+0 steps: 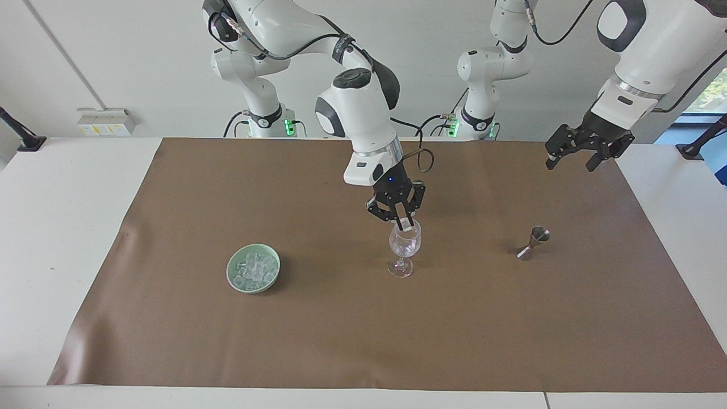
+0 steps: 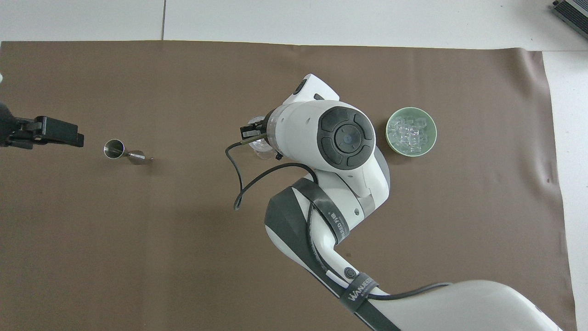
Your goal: Pour wine and add ice with both arms
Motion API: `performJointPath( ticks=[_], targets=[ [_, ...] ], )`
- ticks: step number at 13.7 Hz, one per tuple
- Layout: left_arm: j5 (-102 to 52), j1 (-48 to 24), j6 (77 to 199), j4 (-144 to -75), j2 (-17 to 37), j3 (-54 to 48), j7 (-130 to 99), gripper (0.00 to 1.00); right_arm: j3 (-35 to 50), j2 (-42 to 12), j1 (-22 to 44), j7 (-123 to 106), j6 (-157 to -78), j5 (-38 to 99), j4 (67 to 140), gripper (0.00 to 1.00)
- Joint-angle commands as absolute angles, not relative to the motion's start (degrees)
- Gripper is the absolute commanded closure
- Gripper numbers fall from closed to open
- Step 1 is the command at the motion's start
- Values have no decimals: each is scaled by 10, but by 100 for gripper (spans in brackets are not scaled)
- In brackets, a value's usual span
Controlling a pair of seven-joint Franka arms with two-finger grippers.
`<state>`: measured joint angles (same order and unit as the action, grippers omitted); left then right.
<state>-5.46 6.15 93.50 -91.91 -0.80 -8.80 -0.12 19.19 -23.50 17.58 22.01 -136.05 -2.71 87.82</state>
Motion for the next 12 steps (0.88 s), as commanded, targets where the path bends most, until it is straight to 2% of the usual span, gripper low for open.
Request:
performJointPath(
  ticks=[1,4,9,12],
  targets=[
    [-44,53,943,-940,-24,-76,10,0,199,-243,168,207,-1369,-36,874,90],
    [-27,54,880,-930,-25,-77,12,0,199,-243,168,207,-1368,-36,873,87],
    [-5,59,850,-931,-37,-87,13,0,199,-243,168,207,-1368,-37,873,83],
    [23,13,837,-935,-46,-85,16,0,199,-243,168,207,-1368,-41,873,80]
  ],
)
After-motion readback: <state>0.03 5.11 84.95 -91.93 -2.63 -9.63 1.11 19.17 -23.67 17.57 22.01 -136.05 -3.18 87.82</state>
